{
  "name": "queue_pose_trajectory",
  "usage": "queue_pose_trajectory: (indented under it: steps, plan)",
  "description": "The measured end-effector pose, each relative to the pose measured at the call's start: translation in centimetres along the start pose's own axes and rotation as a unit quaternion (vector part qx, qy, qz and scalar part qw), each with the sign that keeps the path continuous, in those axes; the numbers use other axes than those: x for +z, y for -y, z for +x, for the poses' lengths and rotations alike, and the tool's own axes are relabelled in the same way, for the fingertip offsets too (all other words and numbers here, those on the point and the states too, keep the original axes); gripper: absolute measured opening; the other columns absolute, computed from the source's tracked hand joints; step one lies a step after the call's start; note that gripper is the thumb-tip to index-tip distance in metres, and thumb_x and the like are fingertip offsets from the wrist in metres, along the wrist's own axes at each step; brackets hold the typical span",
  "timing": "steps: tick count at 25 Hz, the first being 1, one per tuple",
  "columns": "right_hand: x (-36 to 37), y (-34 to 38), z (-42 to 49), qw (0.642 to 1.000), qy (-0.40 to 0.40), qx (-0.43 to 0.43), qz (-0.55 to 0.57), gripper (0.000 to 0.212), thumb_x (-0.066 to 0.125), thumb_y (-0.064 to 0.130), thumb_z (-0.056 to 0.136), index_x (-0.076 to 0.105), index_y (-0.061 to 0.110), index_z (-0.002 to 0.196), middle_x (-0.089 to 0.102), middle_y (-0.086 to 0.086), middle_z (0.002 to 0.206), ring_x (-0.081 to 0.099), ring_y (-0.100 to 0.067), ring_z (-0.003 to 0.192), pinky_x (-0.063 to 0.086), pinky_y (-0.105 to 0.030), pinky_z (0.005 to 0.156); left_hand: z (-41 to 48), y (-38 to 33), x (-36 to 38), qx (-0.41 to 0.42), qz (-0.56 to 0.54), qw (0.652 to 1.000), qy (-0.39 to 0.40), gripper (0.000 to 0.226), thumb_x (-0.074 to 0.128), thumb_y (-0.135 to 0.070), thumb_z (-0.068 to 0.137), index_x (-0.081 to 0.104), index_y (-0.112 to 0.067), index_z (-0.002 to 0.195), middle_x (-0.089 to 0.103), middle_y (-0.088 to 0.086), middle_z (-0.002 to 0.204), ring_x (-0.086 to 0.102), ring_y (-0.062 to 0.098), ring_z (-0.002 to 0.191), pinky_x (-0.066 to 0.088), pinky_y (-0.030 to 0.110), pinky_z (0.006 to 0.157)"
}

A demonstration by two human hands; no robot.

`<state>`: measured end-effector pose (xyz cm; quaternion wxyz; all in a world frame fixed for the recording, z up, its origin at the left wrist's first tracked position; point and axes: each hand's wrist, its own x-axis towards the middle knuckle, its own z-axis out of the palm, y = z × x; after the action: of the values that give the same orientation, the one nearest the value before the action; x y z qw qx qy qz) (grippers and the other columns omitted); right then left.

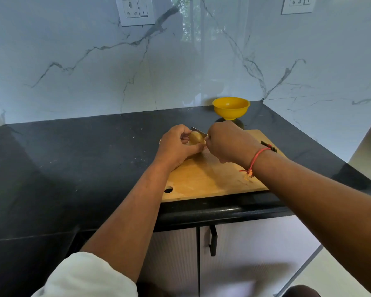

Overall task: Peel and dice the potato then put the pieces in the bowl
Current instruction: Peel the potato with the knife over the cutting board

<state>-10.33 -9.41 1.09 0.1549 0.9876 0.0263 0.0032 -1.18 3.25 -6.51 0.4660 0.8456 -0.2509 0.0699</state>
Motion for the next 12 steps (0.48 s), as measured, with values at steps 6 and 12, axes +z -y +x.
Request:
queue_pose_trajectory:
  steps: [6,12]
  plan:
    - [0.4,-0.4,0.7,0.999,-0.025,-0.003,0.047,0.021,0.063,0.015,0.097,0.068,0.004,0.114,0.044,0.002,0.067,0.052,-0.017,0.074,0.042,-0.028,0.072,0.0,-0.2,0.0,0.022,0.019,1.000,0.000,0.050,0.086,-0.043,0.071,0.060,-0.023,0.108,0.062,-0.008,0.107,0.059,0.007,0.096,0.056,0.029,0.084]
    - [0.5,-0.5,-0.3,0.988,-0.040,0.020,0.145,0.020,0.059,0.017,0.100,0.069,0.005,0.113,0.052,0.001,0.077,0.055,-0.017,0.077,0.044,-0.025,0.072,-0.4,-0.4,0.2,0.057,0.019,0.998,-0.004,0.052,0.086,-0.038,0.073,0.062,-0.024,0.118,0.060,-0.007,0.113,0.058,0.007,0.101,0.053,0.023,0.088]
